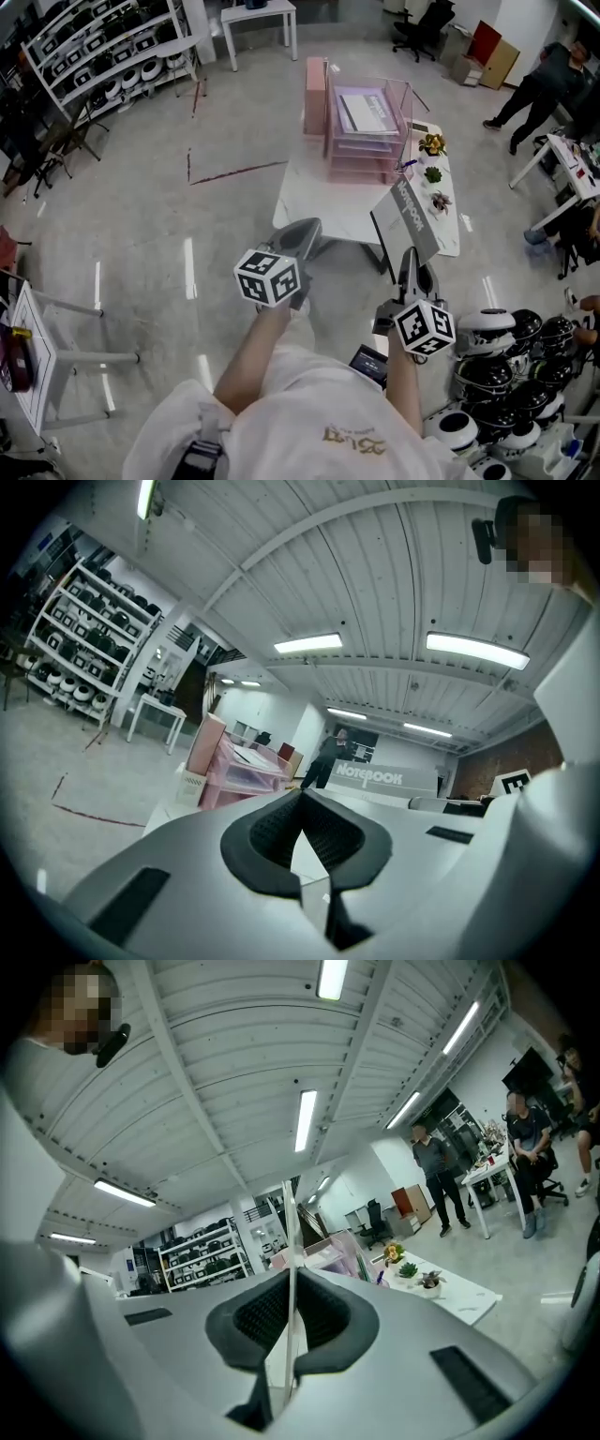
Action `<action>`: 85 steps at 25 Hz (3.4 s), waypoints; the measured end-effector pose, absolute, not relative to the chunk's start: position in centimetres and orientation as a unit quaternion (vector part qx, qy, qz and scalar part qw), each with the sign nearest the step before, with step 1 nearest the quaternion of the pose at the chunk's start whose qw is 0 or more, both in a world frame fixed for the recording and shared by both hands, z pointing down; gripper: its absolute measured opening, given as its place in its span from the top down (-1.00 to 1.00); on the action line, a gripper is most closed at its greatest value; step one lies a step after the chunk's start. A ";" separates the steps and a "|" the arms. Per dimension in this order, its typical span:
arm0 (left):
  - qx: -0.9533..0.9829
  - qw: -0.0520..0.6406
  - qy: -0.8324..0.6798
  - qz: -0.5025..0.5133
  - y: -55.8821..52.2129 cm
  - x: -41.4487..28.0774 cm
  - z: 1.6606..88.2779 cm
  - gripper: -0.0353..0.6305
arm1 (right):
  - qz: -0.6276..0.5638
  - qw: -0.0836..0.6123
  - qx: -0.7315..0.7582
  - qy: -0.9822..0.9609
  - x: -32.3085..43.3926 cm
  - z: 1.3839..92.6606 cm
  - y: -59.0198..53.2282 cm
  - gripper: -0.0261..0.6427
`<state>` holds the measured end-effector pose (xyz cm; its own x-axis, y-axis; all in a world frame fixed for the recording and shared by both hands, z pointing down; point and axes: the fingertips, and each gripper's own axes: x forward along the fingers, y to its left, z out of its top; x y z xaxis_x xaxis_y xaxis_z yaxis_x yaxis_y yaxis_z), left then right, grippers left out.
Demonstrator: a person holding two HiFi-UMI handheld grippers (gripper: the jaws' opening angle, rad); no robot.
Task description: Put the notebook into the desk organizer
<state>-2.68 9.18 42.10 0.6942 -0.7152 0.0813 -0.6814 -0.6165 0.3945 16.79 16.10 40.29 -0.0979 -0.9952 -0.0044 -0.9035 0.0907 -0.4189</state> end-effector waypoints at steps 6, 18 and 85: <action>0.916 0.174 -0.362 -0.008 -1.3 -1.5 41.3 0.85 | -0.111 0.121 -0.685 0.710 16.4 38.2 6.7 0.86; 0.928 0.157 -0.337 0.025 -14.8 -2.3 42.0 0.85 | -0.126 0.149 -0.705 0.681 15.9 37.6 -6.0 0.86; 0.919 0.180 -0.344 0.060 -30.9 1.3 46.3 0.85 | -0.138 0.087 -0.697 0.698 16.8 42.7 -28.0 0.85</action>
